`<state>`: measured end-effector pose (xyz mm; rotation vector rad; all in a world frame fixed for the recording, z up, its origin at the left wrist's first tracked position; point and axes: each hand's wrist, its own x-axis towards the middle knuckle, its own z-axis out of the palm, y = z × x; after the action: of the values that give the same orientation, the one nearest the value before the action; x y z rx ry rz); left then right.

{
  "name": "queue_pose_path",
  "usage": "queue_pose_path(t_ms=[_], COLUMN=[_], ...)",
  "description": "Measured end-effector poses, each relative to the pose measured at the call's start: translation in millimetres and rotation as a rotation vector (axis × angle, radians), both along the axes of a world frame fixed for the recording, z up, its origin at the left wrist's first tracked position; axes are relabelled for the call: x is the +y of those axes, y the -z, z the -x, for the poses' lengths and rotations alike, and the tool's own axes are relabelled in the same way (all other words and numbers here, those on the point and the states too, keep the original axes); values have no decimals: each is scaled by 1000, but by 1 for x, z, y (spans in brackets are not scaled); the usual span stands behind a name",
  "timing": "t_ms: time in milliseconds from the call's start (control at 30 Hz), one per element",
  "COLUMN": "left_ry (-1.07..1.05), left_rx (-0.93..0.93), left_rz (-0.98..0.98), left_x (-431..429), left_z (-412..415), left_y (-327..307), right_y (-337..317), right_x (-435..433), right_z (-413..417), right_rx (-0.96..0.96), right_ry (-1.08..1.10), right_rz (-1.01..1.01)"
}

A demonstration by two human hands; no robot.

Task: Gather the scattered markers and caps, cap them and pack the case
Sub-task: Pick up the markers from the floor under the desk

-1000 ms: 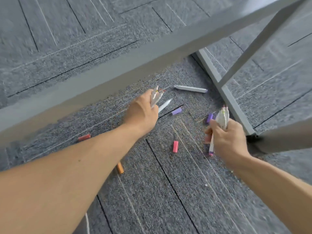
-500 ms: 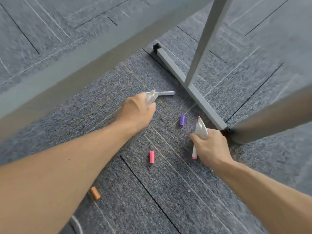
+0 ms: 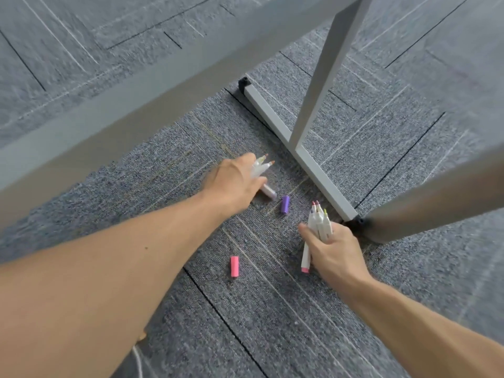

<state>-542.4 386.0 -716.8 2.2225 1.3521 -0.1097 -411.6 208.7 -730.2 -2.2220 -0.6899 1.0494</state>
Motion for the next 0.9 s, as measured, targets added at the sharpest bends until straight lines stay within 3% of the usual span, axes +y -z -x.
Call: queue_pose_path(t_ms=[167, 433, 733, 900], left_ry=[58, -136, -296, -407], left_rx=[69, -29, -571, -630], left_rz=[15, 90, 318, 196], left_x=[-14, -36, -91, -137], left_z=[0, -16, 76, 102], left_y=[-1, -7, -67, -134], right_y=[3, 2, -51, -138], right_x=[-2, -3, -28, -40], right_z=[-4, -8, 32, 57], right_rx=[22, 61, 194, 297], right_ry=[-6, -58, -123, -266], right_rz=[-11, -17, -63, -108])
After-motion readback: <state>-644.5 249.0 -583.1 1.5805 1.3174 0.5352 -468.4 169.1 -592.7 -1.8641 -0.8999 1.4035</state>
